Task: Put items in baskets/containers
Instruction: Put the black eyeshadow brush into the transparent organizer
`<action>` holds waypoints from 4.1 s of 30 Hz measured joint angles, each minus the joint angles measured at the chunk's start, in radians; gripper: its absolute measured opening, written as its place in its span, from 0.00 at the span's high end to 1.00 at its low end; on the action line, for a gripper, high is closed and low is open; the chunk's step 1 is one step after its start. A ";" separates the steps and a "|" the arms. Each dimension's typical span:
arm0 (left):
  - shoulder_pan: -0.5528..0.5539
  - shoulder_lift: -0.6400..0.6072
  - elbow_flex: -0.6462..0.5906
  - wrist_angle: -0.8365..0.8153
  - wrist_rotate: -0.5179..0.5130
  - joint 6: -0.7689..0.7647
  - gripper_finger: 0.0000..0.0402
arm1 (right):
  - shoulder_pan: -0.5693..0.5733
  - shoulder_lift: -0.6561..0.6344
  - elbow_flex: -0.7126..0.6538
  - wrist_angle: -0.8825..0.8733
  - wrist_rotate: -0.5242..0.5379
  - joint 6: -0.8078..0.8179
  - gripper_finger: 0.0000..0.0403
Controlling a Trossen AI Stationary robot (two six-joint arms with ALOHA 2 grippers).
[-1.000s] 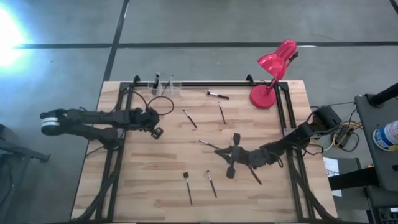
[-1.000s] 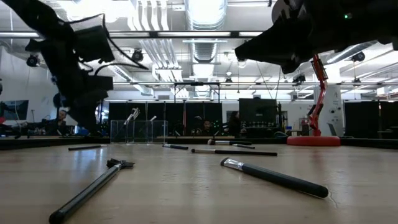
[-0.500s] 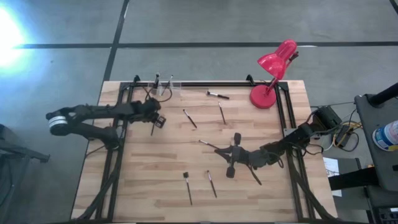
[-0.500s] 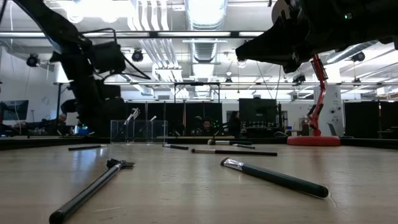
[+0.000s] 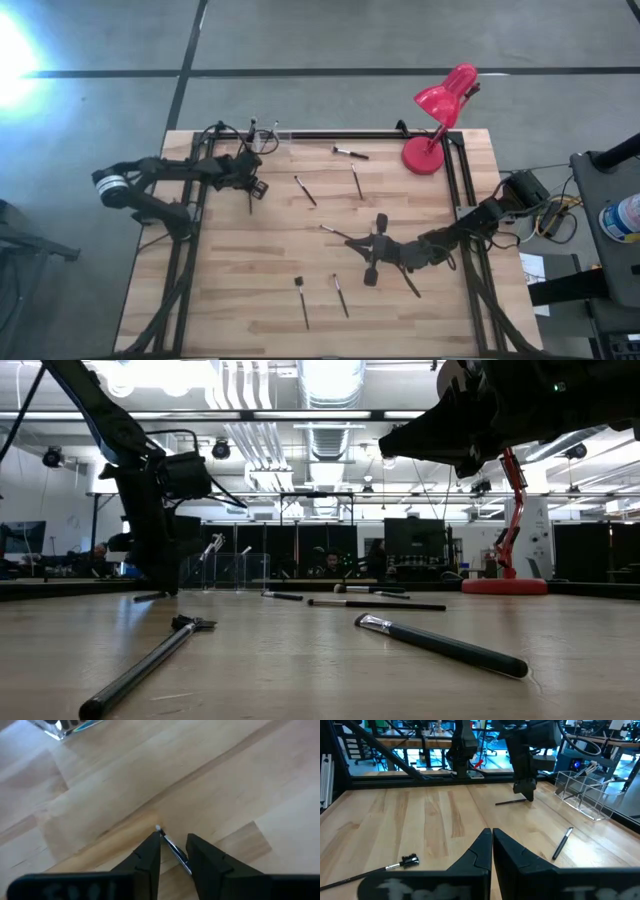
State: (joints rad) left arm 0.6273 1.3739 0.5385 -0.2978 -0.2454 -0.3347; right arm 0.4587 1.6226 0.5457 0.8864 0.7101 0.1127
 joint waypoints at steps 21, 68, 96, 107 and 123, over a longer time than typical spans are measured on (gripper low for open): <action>-0.015 -0.132 0.022 -0.003 0.136 0.099 1.00 | 0.000 0.000 0.000 0.000 -0.003 0.000 0.98; 0.126 0.153 0.090 1.052 -0.146 0.418 1.00 | -0.001 0.044 0.002 0.015 -0.001 -0.019 0.98; 0.114 -0.022 0.266 0.363 -0.002 0.334 0.85 | -0.001 0.044 0.002 0.007 -0.002 -0.007 0.98; -0.120 -0.294 -0.086 0.674 0.096 0.254 0.99 | -0.014 0.044 0.002 -0.016 -0.002 -0.007 0.98; -0.454 -0.326 -0.410 1.066 0.173 0.175 1.00 | -0.102 0.043 0.012 -0.077 -0.096 0.160 0.97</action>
State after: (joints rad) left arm 0.1735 1.0480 0.1284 0.7686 -0.0727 -0.1600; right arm 0.3564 1.6661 0.5576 0.8094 0.6139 0.2729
